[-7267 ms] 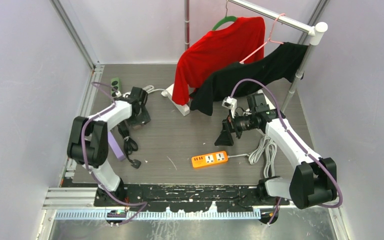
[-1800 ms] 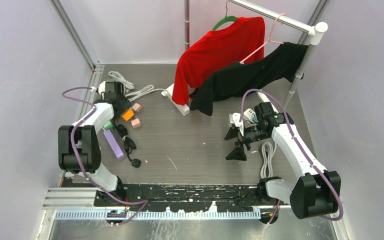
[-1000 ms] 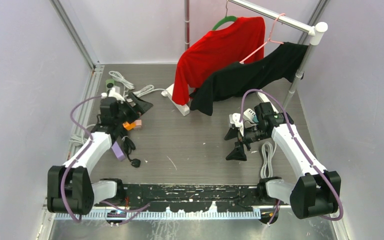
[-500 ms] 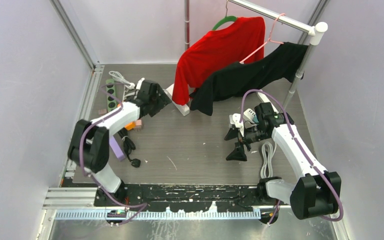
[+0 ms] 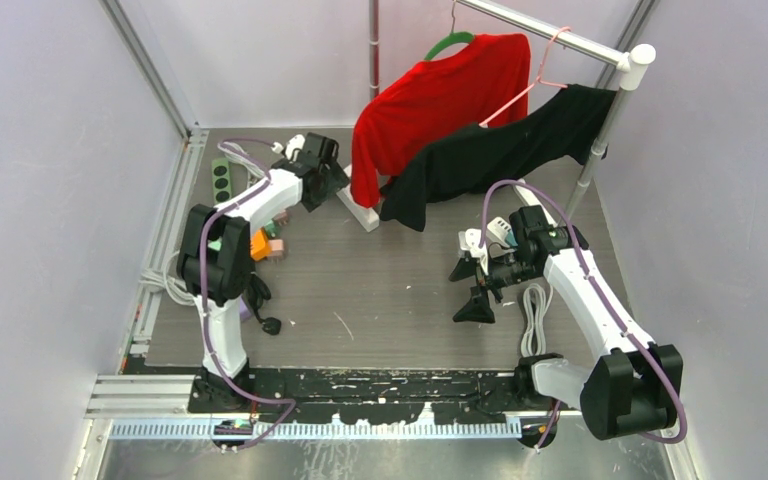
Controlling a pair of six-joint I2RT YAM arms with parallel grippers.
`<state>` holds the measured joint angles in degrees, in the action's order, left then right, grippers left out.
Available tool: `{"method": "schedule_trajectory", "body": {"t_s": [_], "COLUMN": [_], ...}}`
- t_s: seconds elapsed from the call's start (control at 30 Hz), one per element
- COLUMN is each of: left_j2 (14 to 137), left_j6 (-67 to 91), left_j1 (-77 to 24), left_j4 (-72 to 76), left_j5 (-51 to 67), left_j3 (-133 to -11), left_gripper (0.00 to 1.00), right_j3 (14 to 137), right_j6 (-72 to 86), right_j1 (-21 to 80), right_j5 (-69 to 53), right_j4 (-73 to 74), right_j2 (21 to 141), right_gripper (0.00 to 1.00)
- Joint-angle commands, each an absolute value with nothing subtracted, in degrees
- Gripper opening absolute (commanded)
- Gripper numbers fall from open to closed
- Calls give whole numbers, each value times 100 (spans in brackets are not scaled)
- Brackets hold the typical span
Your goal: Pull the plug off the socket
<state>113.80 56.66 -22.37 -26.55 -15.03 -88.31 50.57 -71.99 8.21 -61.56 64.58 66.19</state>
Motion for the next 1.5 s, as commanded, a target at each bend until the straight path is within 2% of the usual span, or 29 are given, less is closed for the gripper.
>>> {"method": "schedule_trajectory", "body": {"t_s": [0.0, 0.2, 0.33, 0.47, 0.63, 0.77, 0.97, 1.13, 1.3, 1.4, 1.47], "left_j2": [11496, 12179, 12526, 12746, 12858, 12667, 11608, 10419, 9504, 9262, 9178], "left_j6": [5802, 5961, 6064, 6171, 6188, 6132, 5898, 5908, 6255, 6394, 6405], "left_j1": [-2224, -2232, -2232, -2232, -2232, -2233, -2233, -2283, -2634, -2951, -3128], "left_j4": [-2682, -2984, -3146, -3358, -3252, -2930, -1720, 198, 2513, 3506, 4078], "left_j5": [-1673, -1319, -1176, -1222, -1007, -824, -584, -18, 148, 74, 34], "left_j3": [-9162, -10015, -10370, -10488, -10440, -10157, -8663, -6470, -4640, -4024, -3721], "left_gripper": [76, 74, 64, 63, 40, 15, 0, 0, 0, 0, 0], "right_j3": [5098, 5102, 5106, 5107, 5106, 5114, 5137, 5176, 4892, 4488, 4325], "right_j6": [-7348, -7354, -7356, -7356, -7387, -7400, -7392, -6924, -4153, -2208, -1669], "right_j1": [851, 861, 854, 853, 870, 866, 866, 907, 1074, 1301, 1390], "right_j5": [-6179, -6179, -6163, -6161, -6161, -6161, -6499, -6987, -7129, -6291, -5879], "right_j4": [6517, 6521, 6521, 6530, 6546, 6564, 6674, 6490, 4437, 2739, 2107], "right_j2": [6496, 6513, 6518, 6515, 6518, 6496, 6539, 6731, 6761, 6619, 6575], "right_gripper": [100, 99, 99, 100, 100, 99, 99, 99, 100, 100, 100]}}
